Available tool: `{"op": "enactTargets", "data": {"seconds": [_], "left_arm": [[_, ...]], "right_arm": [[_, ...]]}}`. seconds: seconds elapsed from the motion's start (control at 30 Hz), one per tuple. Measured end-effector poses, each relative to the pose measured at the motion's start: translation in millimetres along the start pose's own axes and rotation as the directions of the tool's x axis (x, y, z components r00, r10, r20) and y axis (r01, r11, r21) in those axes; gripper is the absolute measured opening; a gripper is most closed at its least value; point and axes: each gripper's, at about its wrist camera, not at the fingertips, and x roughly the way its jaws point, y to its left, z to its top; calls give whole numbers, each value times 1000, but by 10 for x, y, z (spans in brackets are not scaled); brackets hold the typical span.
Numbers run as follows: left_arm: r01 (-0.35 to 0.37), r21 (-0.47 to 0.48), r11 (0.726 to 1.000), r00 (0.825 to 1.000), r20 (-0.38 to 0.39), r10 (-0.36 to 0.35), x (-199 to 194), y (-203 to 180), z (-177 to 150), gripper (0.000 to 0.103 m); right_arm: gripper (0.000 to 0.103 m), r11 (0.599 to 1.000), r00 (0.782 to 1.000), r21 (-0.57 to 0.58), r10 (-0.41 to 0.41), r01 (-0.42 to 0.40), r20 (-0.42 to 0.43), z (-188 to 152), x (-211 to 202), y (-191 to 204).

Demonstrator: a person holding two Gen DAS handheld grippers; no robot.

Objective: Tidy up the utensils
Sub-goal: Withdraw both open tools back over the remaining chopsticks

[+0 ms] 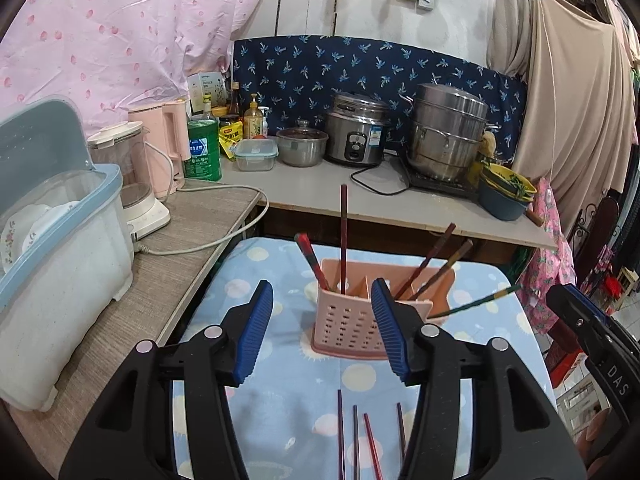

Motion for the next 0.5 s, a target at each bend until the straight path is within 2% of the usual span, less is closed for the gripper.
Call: {"op": "enactTargets", "data": {"seconds": [0.5], "left_arm": [[-21,17,1000,996,-92,22,-63,52,-535,49]], "right_arm": [[28,1000,995,2,-24,25,-98,-598,-121,-58]]}}
